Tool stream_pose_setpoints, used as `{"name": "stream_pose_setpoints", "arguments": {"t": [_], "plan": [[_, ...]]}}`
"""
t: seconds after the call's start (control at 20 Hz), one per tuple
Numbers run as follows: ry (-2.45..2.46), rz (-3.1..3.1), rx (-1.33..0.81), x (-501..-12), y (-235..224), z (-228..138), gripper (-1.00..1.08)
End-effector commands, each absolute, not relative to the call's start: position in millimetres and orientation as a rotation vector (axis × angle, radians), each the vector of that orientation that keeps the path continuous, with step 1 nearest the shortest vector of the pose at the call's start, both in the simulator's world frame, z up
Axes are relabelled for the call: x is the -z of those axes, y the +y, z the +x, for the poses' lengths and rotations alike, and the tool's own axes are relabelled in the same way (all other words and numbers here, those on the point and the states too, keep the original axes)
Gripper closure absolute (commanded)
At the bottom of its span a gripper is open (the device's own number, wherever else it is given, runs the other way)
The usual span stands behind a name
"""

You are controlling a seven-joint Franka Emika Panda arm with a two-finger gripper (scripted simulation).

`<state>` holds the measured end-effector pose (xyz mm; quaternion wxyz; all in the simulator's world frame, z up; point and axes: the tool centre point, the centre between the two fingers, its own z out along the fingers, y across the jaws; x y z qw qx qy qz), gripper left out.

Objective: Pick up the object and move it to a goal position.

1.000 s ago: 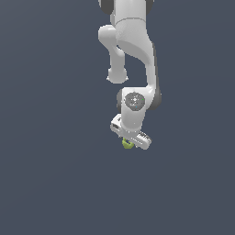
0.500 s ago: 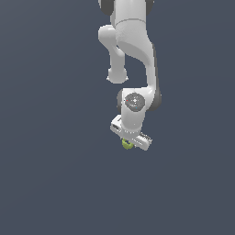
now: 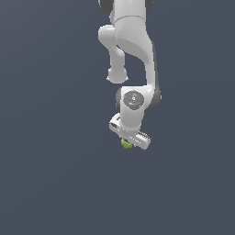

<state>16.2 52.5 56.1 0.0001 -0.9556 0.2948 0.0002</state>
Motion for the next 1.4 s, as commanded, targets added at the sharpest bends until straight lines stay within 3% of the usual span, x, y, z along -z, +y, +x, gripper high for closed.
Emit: {"name": "stream_pose_setpoints", "arguments": {"t": [0.0, 0.45, 1.35], "plan": [[0.927, -3.001, 0.001, -65.2, 47.3, 15.9, 1.08], [0.927, -3.000, 0.001, -130.3, 10.0, 10.7, 1.08], [0.928, -2.999, 0.000, -327.5, -101.7, -1.9, 1.08]]}}
